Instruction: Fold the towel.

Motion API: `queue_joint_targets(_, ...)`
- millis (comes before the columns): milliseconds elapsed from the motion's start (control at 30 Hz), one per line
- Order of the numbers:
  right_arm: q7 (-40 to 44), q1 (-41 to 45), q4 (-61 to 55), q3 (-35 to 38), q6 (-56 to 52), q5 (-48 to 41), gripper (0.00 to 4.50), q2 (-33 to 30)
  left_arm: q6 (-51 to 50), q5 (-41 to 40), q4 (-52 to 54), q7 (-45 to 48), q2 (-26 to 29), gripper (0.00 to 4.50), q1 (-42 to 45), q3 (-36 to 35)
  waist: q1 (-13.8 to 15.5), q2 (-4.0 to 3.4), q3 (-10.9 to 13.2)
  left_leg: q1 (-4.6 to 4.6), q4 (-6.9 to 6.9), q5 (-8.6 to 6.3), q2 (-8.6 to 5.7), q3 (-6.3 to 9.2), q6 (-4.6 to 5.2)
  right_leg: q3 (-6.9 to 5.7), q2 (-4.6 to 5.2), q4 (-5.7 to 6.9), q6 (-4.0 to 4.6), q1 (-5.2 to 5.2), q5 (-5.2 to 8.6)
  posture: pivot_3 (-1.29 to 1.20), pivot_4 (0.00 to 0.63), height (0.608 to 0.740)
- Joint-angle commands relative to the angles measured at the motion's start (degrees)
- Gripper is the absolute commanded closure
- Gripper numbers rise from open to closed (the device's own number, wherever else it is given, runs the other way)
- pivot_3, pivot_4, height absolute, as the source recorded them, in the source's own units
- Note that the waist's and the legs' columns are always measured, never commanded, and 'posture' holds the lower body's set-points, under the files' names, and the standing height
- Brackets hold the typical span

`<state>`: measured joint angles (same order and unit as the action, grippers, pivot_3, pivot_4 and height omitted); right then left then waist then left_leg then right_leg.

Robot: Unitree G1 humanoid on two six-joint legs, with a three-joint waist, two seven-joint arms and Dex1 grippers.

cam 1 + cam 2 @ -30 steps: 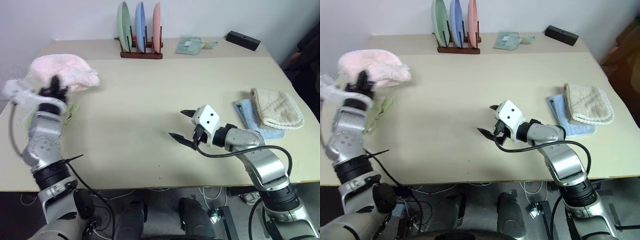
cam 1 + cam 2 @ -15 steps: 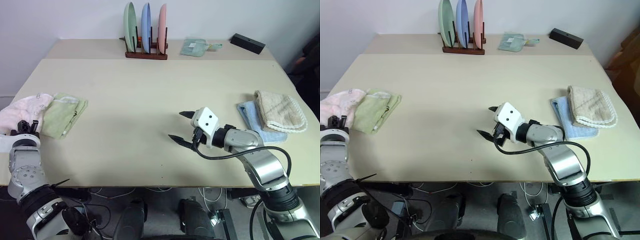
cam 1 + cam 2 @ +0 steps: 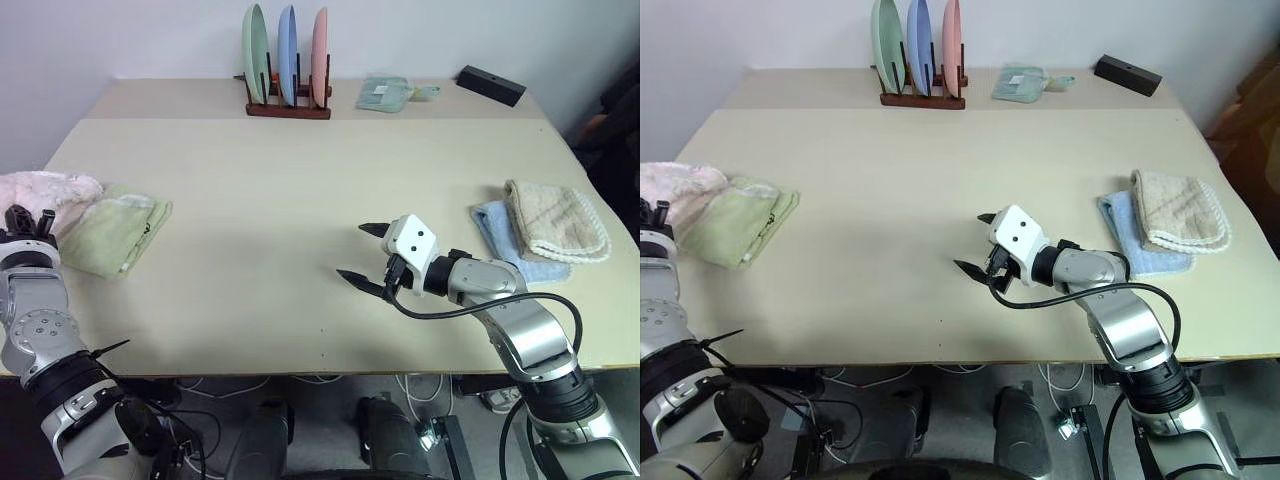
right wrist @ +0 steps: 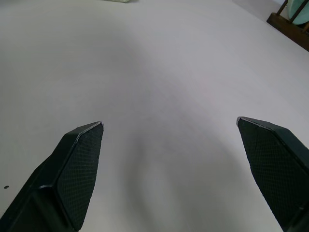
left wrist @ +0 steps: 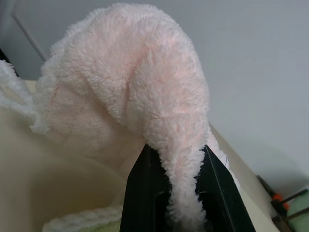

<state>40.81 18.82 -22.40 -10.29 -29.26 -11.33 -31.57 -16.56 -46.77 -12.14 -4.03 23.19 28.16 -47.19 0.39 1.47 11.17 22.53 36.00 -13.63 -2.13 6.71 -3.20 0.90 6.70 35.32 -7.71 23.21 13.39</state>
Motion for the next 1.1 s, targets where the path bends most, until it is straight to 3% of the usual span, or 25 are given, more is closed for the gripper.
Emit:
queue_joint_targets(33, -0.67, -0.34, -3.07, -0.04, 0.31, -0.04, 0.00, 0.50, -2.82, -0.05, 4.13, 7.11, 4.47, 4.45, 9.38, 9.11, 0.63, 0.31, 0.06, 0.18, 0.10, 0.04, 0.01, 0.22, -0.07, -0.26, -0.02, 0.03, 0.01, 0.01, -0.01, 0.00, 0.150, 0.740)
queue_joint_targets(367, -1.57, -1.74, -4.59, 0.19, -0.64, -0.26, 0.00, 0.30, -5.93, -1.41, 6.66, 7.20, 2.33, 4.45, 5.04, 9.80, -2.63, 0.19, 0.03, -0.03, -0.32, 0.04, 0.04, -0.02, -0.07, 0.15, -0.09, 0.05, -0.17, 0.24, -0.14, 0.00, 0.150, 0.740)
queue_joint_targets(633, -1.26, -1.32, -3.81, 0.04, -0.26, -0.18, 0.00, 0.21, -0.47, -4.46, 8.22, 1.93, 0.07, 4.45, 0.42, 0.80, -2.42, 0.19, 0.03, -0.01, -0.29, 0.05, 0.04, -0.02, -0.07, 0.17, -0.09, -0.03, -0.16, 0.18, -0.14, 0.00, 0.150, 0.740)
queue_joint_targets(900, -0.57, -0.24, -2.56, -0.27, 0.42, -0.14, 0.00, 0.42, -3.35, -5.93, 11.59, 1.97, -2.73, 4.45, -7.57, 1.54, -0.89, 0.20, 0.02, 0.00, -0.19, 0.05, 0.00, -0.03, -0.08, 0.16, -0.05, -0.08, -0.16, 0.09, -0.14, 0.00, 0.150, 0.740)
queue_joint_targets(1000, -0.33, -0.15, -2.32, -0.19, 0.71, -0.09, 0.00, 0.23, -2.57, -7.86, 12.68, 0.71, -5.24, 3.45, -10.08, 0.00, -1.00, 0.21, 0.02, 0.00, -0.12, 0.04, -0.01, -0.04, -0.08, 0.16, -0.02, -0.11, -0.16, 0.04, -0.14, 0.00, 0.150, 0.740)
queue_joint_targets(1100, -0.10, -0.15, -2.23, -0.12, 0.91, -0.02, 0.00, 0.08, -2.48, -8.54, 13.31, 0.13, -5.92, 1.88, -11.48, 0.05, -1.02, 0.21, 0.02, 0.00, -0.13, 0.04, 0.00, -0.03, -0.08, 0.15, -0.03, -0.09, -0.16, 0.05, -0.14, 0.00, 0.150, 0.740)
